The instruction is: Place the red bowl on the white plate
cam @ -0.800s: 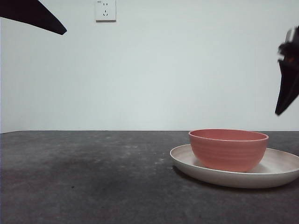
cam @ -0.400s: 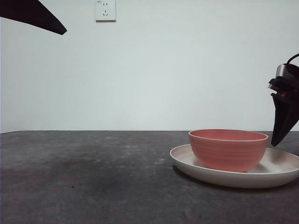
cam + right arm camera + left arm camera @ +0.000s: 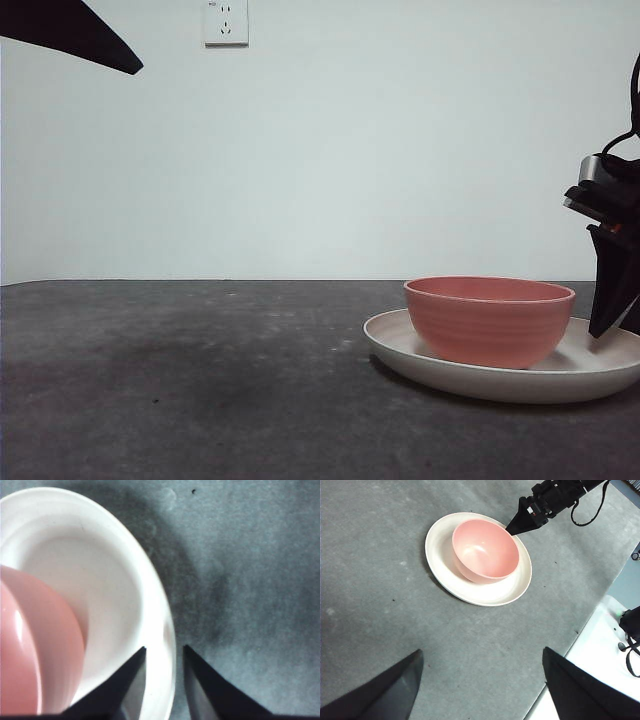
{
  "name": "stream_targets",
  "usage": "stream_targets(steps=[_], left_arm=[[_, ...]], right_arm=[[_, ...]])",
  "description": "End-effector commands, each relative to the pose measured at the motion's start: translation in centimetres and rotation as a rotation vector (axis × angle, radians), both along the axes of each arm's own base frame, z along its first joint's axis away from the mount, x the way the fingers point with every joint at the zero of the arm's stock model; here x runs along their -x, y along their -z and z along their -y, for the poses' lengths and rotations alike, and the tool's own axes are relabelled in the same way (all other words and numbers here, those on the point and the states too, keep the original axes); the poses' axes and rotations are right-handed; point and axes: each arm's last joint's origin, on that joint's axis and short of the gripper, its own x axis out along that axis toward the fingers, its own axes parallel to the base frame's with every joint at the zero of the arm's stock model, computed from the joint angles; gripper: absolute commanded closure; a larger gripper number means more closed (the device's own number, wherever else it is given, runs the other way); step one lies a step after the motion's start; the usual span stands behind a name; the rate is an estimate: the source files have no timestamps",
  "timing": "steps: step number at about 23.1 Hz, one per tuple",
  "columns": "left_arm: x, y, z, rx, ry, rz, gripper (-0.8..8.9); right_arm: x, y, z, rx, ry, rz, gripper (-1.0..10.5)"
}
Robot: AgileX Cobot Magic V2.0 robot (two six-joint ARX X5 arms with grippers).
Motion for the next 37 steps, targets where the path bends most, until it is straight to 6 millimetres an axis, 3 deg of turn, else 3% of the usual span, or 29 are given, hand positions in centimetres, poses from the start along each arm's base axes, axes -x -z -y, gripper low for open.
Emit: stream_targets(steps=[1, 9, 17, 30, 37], left_arm=[[-0.1, -0.2, 0.2, 0.005, 0.011, 0.011, 4.43], [0.0, -0.2, 0.2, 0.006, 0.011, 0.013, 4.43], [0.0, -0.2, 0.2, 0.005, 0.011, 0.012, 4.42], [0.0, -0.2, 0.1, -0.001, 0.011, 0.003, 4.42], [0.0, -0.2, 0.1, 0.0, 0.011, 0.004, 4.42]], right_arm=[[-0.5, 0.1, 0.0, 0.003, 0.0, 0.002, 8.6], [-0.3, 0.2, 0.0, 0.025, 0.01, -0.02, 9.4], [-0.3, -0.1, 0.1, 0.01, 0.015, -0.016, 9.4], [0.0, -1.7, -0.1, -0.153, 0.021, 0.019, 9.4], [-0.1, -2.0, -2.3, -0.19, -0.003, 0.022, 9.4]])
